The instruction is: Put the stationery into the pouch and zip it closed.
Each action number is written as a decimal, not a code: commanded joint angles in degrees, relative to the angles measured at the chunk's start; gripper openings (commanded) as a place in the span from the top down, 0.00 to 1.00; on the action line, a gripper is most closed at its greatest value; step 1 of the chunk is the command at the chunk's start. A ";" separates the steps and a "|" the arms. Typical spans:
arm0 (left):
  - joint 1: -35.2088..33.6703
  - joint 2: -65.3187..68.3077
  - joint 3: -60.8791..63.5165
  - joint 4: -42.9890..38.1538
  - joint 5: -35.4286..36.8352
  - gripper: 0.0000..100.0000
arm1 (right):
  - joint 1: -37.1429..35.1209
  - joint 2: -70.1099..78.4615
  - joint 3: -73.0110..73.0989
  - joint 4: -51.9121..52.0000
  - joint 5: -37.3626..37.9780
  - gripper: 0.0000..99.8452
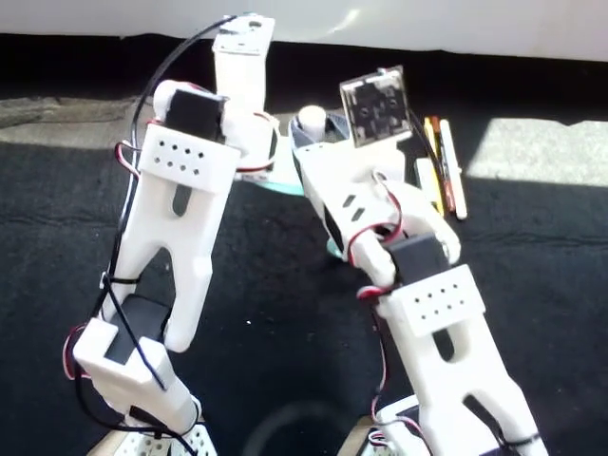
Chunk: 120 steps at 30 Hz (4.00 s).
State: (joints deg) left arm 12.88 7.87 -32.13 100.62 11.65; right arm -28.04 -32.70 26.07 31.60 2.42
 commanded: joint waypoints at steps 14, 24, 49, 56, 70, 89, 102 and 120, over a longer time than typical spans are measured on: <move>1.19 -6.11 1.89 0.79 -0.09 0.99 | 1.10 6.81 -8.04 -4.70 -0.26 0.99; -2.86 -0.22 1.80 0.79 -1.93 0.99 | 5.85 -4.26 -7.78 11.30 -0.26 0.99; -2.86 -36.44 27.30 1.14 -4.04 0.99 | 25.10 -4.09 21.58 32.66 0.09 0.99; -2.59 -30.29 27.56 0.88 -4.13 0.99 | 25.10 -4.00 27.65 32.40 0.09 0.85; -2.77 -19.30 27.21 0.79 -4.13 0.99 | 20.70 -4.70 21.23 40.13 1.76 0.79; -2.86 -19.21 19.65 0.70 -4.13 0.99 | 0.22 -10.51 -13.76 63.87 24.18 0.54; -2.77 -19.21 19.47 0.70 -4.13 0.99 | -13.23 -5.85 -11.74 60.79 21.71 0.54; -2.86 -19.30 19.56 0.70 -4.22 0.99 | -7.16 5.58 -11.82 46.37 24.26 1.00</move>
State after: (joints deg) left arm 10.33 -11.12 -10.33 101.14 7.87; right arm -38.15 -26.46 15.08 81.01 26.07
